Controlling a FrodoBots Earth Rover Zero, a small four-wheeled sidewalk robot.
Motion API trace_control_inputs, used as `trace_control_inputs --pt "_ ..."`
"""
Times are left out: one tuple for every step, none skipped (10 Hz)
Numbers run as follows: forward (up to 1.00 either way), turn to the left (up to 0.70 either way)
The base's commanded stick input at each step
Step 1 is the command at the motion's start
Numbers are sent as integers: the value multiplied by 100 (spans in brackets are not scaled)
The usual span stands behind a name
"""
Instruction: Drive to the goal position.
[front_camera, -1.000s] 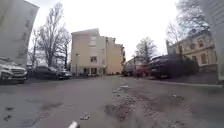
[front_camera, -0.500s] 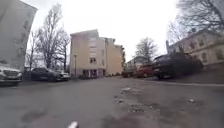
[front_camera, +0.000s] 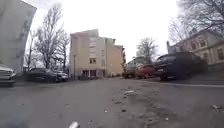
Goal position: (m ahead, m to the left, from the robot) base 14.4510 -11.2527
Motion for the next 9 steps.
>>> trace_control_inputs --pt "100 0" --pt "100 0" --pt "100 0" --pt "100 0" --pt "100 0" --pt "100 0" --pt "100 0" --pt "100 0" --pt "100 0"
